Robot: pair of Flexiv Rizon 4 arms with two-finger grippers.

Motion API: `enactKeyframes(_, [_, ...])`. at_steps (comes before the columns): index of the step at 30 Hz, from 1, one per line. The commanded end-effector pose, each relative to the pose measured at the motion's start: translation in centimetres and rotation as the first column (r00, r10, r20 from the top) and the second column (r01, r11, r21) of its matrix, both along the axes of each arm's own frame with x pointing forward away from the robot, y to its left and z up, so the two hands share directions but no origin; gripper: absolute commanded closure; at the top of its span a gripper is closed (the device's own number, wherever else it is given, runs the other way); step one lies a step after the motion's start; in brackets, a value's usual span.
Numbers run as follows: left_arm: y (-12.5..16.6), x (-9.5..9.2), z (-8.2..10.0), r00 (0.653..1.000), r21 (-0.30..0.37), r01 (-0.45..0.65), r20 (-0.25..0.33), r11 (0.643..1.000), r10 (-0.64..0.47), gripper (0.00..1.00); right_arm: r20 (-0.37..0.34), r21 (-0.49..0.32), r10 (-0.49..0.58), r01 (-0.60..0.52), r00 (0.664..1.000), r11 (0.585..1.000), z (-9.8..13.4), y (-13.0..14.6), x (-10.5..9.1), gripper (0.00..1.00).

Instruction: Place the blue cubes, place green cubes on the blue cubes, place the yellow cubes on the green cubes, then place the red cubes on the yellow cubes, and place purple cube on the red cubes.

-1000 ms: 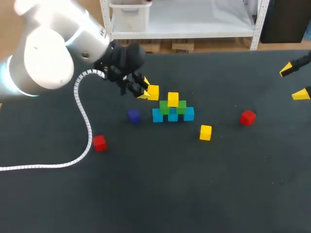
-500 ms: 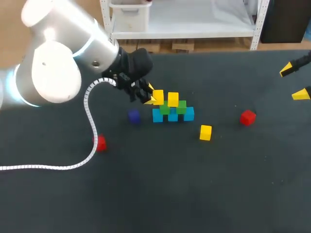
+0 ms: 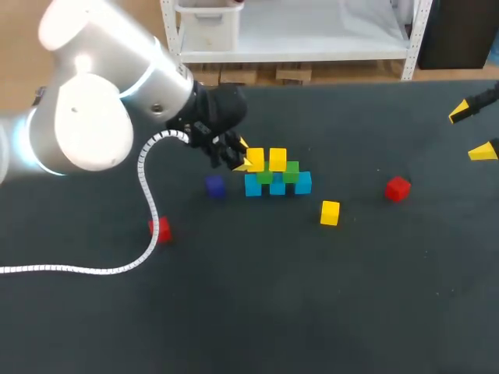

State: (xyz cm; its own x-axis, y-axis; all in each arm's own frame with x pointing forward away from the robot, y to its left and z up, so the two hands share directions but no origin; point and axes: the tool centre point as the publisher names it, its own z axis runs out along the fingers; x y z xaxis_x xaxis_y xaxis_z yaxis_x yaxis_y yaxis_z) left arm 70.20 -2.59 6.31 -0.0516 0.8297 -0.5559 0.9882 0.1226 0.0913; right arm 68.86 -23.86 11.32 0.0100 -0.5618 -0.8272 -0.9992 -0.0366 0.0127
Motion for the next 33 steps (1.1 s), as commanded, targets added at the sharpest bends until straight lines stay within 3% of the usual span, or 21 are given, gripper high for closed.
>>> enactKeyframes(1, [-0.39,0.51,-0.29,1.0,0.006,0.004,-0.005,1.0,-0.004,1.0,0.001,0.0,0.0,0.0,1.0,1.0,-0.02,0.03,0.03,0.0])
enactKeyframes(33, [-0.88,1.03,-0.98,0.999,-0.004,0.035,-0.022,0.999,-0.035,1.0,0.001,0.0,0.0,0.0,1.0,1.0,-0.02,0.03,0.03,0.0])
